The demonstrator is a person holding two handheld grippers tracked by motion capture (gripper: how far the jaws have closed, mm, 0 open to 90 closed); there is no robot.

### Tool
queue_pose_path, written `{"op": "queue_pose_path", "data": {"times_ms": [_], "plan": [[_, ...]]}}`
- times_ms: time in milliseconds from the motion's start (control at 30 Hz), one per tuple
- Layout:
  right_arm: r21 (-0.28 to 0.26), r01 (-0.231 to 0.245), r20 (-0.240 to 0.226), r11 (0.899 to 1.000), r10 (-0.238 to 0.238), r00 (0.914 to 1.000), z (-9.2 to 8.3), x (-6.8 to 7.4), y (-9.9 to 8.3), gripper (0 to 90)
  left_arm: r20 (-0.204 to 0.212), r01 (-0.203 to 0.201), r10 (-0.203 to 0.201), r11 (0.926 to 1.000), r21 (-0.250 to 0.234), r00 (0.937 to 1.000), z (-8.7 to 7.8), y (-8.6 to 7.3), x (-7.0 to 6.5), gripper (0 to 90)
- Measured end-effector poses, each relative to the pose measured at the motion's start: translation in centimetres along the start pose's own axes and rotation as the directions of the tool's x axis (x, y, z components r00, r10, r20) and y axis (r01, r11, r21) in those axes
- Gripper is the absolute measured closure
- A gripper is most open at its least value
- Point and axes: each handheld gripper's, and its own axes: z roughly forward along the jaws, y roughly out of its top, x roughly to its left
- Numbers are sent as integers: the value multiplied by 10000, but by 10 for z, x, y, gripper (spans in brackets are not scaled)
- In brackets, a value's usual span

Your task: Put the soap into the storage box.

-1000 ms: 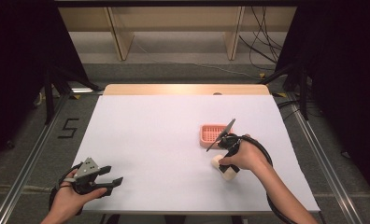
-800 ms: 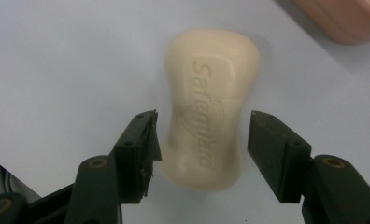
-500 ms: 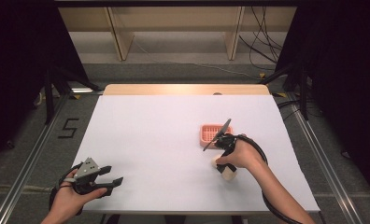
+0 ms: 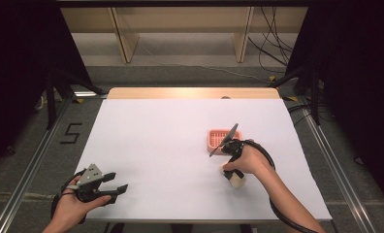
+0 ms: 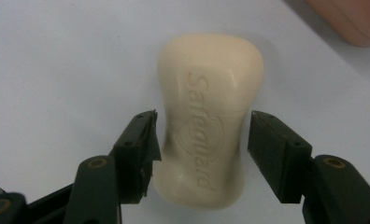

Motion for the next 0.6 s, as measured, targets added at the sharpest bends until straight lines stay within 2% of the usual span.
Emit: {"op": "queue_pose_path", "data": {"times_ms": [267,333,367,467,533,567,600], "plan": [[184,4,13,9998,-4,10000,3,1,3,459,19,-13,13,10000,2,10000,0,0,0,333],[363,-190,-45,9992,192,9998,4,1,5,465,3,-79,79,10000,51,10000,-1,0,1,333],[308,-9,6,9995,9,10000,5,0,5,466,3,-43,43,10000,45,10000,-1,0,1,333],[314,-31,-72,9995,33,10000,6,-1,5,471,-5,-31,31,10000,15,10000,0,0,1,334],[299,151,-35,9994,-150,9999,8,-2,6,477,-2,-51,51,10000,11,10000,0,0,1,333],[415,-176,-94,9990,180,9998,9,0,6,485,23,-47,47,10000,53,10000,0,0,1,333],[401,-134,-69,9991,136,9999,9,0,6,486,18,9,-9,10000,-11,10000,0,0,0,333]]}}
